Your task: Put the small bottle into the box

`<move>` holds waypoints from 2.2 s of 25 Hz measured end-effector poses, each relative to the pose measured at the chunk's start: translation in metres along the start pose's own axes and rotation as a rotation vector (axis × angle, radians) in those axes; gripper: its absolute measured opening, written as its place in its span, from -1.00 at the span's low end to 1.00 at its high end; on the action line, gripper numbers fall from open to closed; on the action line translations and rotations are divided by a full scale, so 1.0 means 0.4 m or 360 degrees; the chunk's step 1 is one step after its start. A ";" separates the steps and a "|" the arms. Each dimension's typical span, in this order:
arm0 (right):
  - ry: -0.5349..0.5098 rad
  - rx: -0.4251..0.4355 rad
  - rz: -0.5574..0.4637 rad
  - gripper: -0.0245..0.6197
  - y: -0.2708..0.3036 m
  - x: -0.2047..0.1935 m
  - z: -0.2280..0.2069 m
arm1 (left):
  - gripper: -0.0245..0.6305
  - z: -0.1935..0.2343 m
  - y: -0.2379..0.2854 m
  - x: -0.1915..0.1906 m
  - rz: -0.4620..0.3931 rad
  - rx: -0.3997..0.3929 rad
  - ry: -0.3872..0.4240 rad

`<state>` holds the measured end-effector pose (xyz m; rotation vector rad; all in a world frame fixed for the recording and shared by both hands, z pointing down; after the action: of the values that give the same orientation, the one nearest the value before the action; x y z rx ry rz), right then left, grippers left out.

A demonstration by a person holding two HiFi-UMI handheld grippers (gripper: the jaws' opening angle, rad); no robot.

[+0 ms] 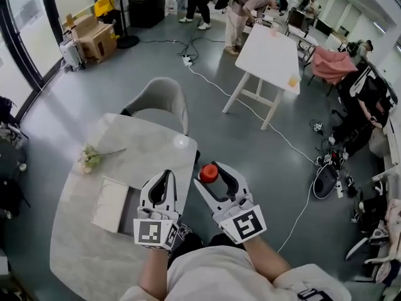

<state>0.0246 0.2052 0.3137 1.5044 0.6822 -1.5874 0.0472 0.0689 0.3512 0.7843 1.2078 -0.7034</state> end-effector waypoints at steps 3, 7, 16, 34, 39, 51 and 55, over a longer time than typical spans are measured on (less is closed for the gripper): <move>-0.0006 0.0176 -0.0011 -0.21 0.122 0.019 0.032 | -0.85 0.101 -0.011 0.014 0.0008 0.0151 -0.0030; -0.0070 0.0428 -0.0017 -0.21 0.246 0.030 0.069 | -0.85 0.193 -0.022 0.015 -0.0004 0.0368 -0.0073; -0.0136 0.1120 -0.0113 -0.21 0.513 0.047 0.113 | -0.85 0.350 -0.022 -0.005 -0.0003 0.1031 -0.0169; -0.0496 0.2379 -0.0088 -0.21 0.593 -0.046 0.430 | -0.85 0.219 -0.304 -0.144 0.0041 0.2388 -0.0511; -0.0527 0.2546 0.0170 -0.21 0.542 -0.110 0.517 | -0.85 0.173 -0.372 -0.216 0.0036 0.2496 -0.0651; -0.0642 0.2664 0.0799 -0.21 0.482 -0.346 0.717 | -0.85 0.161 -0.552 -0.452 0.0094 0.2546 -0.0986; -0.0611 0.2670 0.1030 -0.21 0.466 -0.429 0.751 | -0.85 0.165 -0.569 -0.531 0.0142 0.2504 -0.1117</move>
<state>0.0129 -0.1078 0.5510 1.9424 -1.6247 -1.7282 -0.1501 -0.0997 0.5355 1.6133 -0.2411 -1.6819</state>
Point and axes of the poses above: the fingertips, and each gripper's own axes: y forward along the fingers, z to its left, x out of its top, the point moved 5 cm from there along -y, backward along the fingers, and after that the axes turned 12 degrees about z, right-handed, at the moved point
